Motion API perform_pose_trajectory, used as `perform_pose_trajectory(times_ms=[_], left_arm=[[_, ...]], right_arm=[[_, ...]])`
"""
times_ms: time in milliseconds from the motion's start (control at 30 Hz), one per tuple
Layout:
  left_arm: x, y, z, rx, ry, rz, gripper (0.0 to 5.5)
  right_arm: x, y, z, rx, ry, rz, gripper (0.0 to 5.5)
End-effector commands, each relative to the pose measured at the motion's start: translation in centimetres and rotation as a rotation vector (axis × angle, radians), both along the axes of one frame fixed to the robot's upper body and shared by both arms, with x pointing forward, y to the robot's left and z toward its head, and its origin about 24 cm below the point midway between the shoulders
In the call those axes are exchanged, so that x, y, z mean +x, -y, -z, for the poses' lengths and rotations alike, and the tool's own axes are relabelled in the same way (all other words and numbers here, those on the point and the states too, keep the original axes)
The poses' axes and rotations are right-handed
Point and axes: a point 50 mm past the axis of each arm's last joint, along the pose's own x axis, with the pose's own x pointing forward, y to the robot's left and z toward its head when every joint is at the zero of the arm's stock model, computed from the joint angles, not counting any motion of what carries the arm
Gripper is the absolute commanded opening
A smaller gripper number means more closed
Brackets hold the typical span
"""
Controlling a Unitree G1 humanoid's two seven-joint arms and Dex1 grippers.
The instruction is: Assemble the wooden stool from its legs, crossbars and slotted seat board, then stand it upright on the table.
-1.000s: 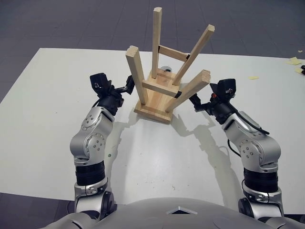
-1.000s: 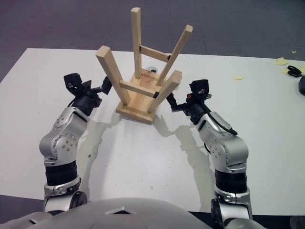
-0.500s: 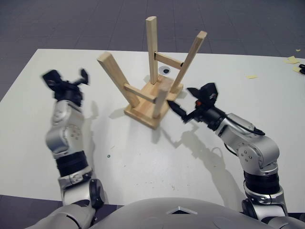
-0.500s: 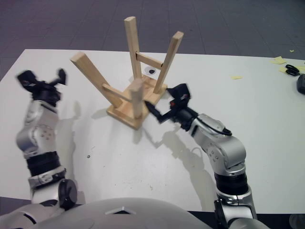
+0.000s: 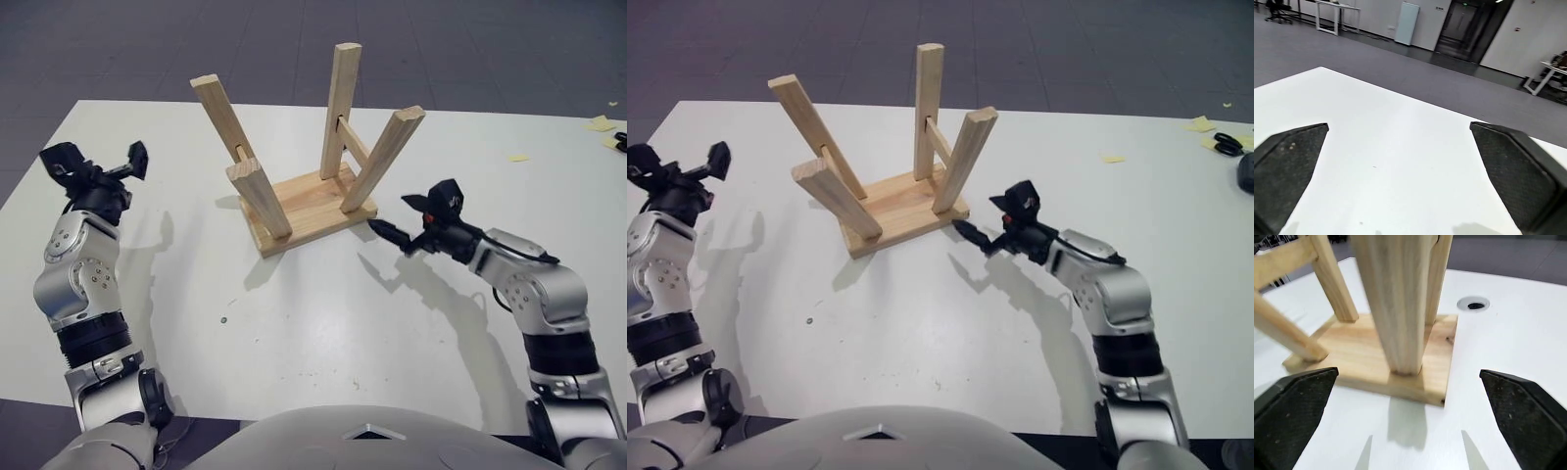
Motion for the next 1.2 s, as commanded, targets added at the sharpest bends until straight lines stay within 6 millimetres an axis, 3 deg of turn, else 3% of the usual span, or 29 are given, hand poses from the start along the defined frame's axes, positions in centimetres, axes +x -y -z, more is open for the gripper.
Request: perform_pose_trajectory(times_ms=[33,133,300,500,667,833,1200], left_arm=[[-1.4,1.9,0.6,0.114,-0.103,0.329,5.38],[-2.4,1.3,1.4,0.228,-0.211,0.446,5.38],[-3.4,0.2,0.7,0.304,-0.256,0.537,5.38],[-3.4,1.5,0.7,0.300,-0.232,0.621,5.38],[-2.3,2.8,0.1,0.255,-0.190,0.762,5.38],[-0.8,3.9,-0.5,0.281,-0.174,0.894,5.38],[3.2,3.4,2.2,0.361,-0.350,1.181,5.38]], right_arm=[[2.1,-1.4,-1.3,0.102,0.037,-0.120,5.40],[2.2,-1.7,-1.3,0.108,0.018,-0.253,5.40],[0.6,-0.7,-1.8,0.110,-0.031,-0.409,5.40],[-0.9,0.1,-1.9,0.131,-0.074,-0.430,5.40],[-3.0,-1.1,-2.2,0.186,-0.132,-0.535,5.40],[-2.4,-0.9,-2.0,0.143,-0.099,-0.458,5.40],[-2.0,-1.5,-0.5,0.139,-0.108,-0.454,5.40]])
